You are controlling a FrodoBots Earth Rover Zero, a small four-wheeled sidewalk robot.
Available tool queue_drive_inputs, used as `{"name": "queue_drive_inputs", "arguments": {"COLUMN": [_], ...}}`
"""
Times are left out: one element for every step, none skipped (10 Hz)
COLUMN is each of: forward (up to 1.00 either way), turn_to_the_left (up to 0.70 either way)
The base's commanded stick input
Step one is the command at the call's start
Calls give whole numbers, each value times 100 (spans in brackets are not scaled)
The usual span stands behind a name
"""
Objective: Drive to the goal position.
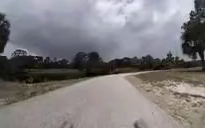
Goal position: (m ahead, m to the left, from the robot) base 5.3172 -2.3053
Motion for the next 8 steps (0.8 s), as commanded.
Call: {"name": "queue_drive_inputs", "arguments": {"forward": [85, 85, 85, 85, 85, 85, 85, 85], "turn_to_the_left": [0, 0, 0, 0, 0, 0, 0, 0]}}
